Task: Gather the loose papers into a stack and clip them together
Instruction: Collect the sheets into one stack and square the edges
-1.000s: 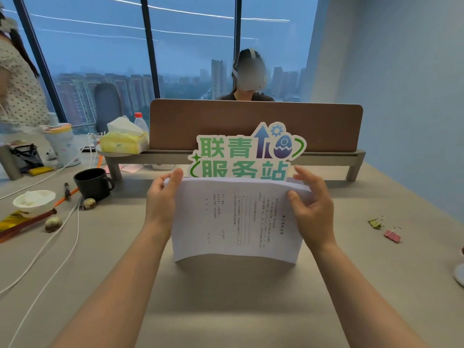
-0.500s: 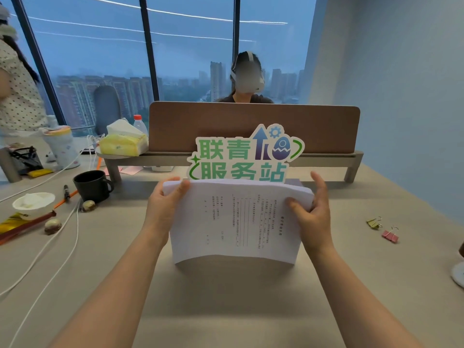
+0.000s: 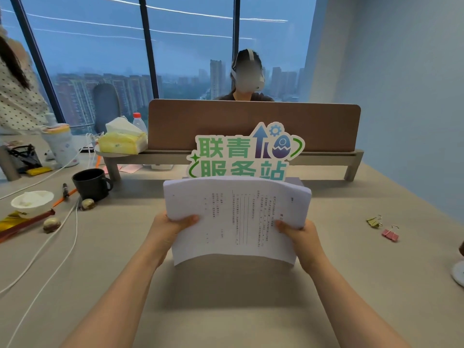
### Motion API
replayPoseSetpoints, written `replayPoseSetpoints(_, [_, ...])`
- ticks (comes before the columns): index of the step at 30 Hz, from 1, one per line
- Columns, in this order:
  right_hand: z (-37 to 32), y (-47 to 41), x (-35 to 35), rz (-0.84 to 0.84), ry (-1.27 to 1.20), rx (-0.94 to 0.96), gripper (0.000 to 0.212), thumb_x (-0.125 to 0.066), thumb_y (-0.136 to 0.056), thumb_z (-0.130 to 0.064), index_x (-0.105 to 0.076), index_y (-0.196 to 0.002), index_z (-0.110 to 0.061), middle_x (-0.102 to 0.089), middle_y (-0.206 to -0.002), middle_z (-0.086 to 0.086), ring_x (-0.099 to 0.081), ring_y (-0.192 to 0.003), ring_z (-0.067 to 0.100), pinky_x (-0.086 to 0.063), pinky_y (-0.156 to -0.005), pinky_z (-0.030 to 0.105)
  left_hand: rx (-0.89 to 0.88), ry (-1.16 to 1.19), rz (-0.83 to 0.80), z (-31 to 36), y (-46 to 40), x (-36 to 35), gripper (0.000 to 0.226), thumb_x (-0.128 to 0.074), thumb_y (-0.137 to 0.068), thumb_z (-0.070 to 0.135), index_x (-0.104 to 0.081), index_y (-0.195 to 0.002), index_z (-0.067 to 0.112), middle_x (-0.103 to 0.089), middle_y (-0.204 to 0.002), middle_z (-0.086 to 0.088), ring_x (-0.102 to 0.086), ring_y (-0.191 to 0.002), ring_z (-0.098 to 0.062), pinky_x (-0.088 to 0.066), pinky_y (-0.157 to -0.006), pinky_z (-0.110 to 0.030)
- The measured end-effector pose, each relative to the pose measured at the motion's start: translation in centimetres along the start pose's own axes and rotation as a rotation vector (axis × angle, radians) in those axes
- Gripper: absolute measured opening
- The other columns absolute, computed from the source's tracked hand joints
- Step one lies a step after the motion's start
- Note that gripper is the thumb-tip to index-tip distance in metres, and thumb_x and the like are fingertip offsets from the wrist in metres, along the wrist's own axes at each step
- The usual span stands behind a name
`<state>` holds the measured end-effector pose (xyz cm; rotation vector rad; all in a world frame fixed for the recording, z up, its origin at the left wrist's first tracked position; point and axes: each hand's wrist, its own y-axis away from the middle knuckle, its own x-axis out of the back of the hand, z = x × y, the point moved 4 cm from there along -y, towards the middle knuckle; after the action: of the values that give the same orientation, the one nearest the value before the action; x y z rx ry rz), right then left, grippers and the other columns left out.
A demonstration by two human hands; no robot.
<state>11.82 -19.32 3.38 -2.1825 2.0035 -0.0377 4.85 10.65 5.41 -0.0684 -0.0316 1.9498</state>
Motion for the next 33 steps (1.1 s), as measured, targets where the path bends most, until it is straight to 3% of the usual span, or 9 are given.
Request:
replayPoseSetpoints(3, [1.0,0.3,0.0,0.003,0.008,-0.043,0.018,-0.069,-0.084,0.004,-0.073,-0.091,-0.013,-0.077,-0.092,0.003,-0.073,-0.084,0.025,-0.061,-0.073,0.037,0.010,0.002,0.005,-1.3,0.1,-0.1,0.042,-0.086,-0.057,0.020,-0.072,-0.096,0.011,-0.077,-0.091,-0.001,-0.071,-0.087,-0.025,-0.056,-0.060,-0.027])
replayPoseSetpoints(7, [0.6,-0.1,0.1,0.012,-0.007,-0.032,0.020,-0.069,-0.083,0.006,-0.072,-0.089,-0.012,-0.077,-0.085,-0.001,-0.074,-0.073,0.016,-0.060,-0.063,0.029,0.006,-0.006,-0.003,-1.2,-0.4,0.2,0.033,-0.088,-0.066,0.011,-0.072,-0.095,0.012,-0.076,-0.094,-0.004,-0.071,-0.085,-0.023,-0.058,-0.068,-0.036])
replayPoseSetpoints(10, [1.8,0.2,0.0,-0.027,-0.005,-0.083,0.023,-0.071,-0.082,0.004,-0.072,-0.100,-0.011,-0.076,-0.100,0.006,-0.073,-0.088,0.024,-0.060,-0.076,0.037,0.022,-0.019,-0.018,-2.1,-0.1,0.5,0.053,-0.089,-0.051,0.027,-0.073,-0.100,0.014,-0.078,-0.096,-0.003,-0.073,-0.087,-0.022,-0.058,-0.070,-0.035])
replayPoseSetpoints(14, [3.6,0.7,0.2,-0.049,0.054,-0.137,0.022,-0.077,-0.080,-0.006,-0.074,-0.099,-0.016,-0.077,-0.104,0.005,-0.073,-0.097,0.025,-0.057,-0.088,0.042,0.079,-0.031,0.009,-3.7,0.1,0.4,0.047,-0.087,-0.057,0.020,-0.072,-0.099,0.008,-0.076,-0.098,-0.007,-0.071,-0.087,-0.026,-0.057,-0.069,-0.035])
replayPoseSetpoints(20, [2.7,0.4,-0.1,0.031,0.123,-0.109,0.012,-0.071,-0.086,-0.003,-0.073,-0.095,-0.011,-0.075,-0.087,-0.008,-0.073,-0.078,0.012,-0.057,-0.066,0.020,0.084,-0.044,0.040,-3.0,0.1,0.3,0.023,-0.082,-0.075,0.006,-0.070,-0.093,0.014,-0.074,-0.092,0.000,-0.072,-0.075,-0.011,-0.055,-0.055,-0.018])
replayPoseSetpoints(23, [0.7,-0.3,-0.2,0.045,0.212,-0.048,0.015,-0.070,-0.086,-0.003,-0.072,-0.078,-0.015,-0.072,-0.083,0.000,-0.066,-0.079,0.022,-0.054,-0.071,0.035,0.041,-0.100,0.048,-1.5,0.0,0.4,0.020,-0.079,-0.080,0.011,-0.065,-0.093,0.019,-0.072,-0.093,0.002,-0.070,-0.081,-0.016,-0.052,-0.058,-0.023])
replayPoseSetpoints(26, [-2.5,-1.2,-0.4,0.037,0.313,0.024,0.020,-0.070,-0.087,-0.005,-0.070,-0.069,-0.016,-0.067,-0.077,0.001,-0.058,-0.071,0.020,-0.045,-0.065,0.032,-0.022,-0.107,0.087,0.8,-0.7,1.0,0.015,-0.073,-0.086,0.014,-0.063,-0.096,0.019,-0.070,-0.099,0.000,-0.068,-0.086,-0.018,-0.052,-0.063,-0.028])
replayPoseSetpoints(30, [-7.8,-1.9,-0.9,-0.054,0.546,0.129,0.047,-0.067,-0.088,-0.011,-0.065,-0.047,-0.034,-0.057,-0.053,-0.023,-0.048,-0.059,0.009,-0.038,-0.058,0.029,-0.170,-0.161,0.193,4.8,-1.8,2.3,0.036,-0.073,-0.086,0.014,-0.057,-0.118,0.015,-0.065,-0.102,0.001,-0.063,-0.097,-0.022,-0.048,-0.068,-0.026])
replayPoseSetpoints(33, [-11.4,-2.2,-1.7,-0.086,0.788,0.223,0.041,-0.062,-0.090,-0.020,-0.065,-0.052,-0.033,-0.059,-0.062,-0.018,-0.053,-0.063,0.014,-0.044,-0.059,0.032,-0.299,-0.325,0.228,8.3,-2.3,2.8,0.051,-0.075,-0.085,0.018,-0.050,-0.129,0.019,-0.066,-0.095,0.002,-0.062,-0.088,-0.010,-0.041,-0.068,-0.018])
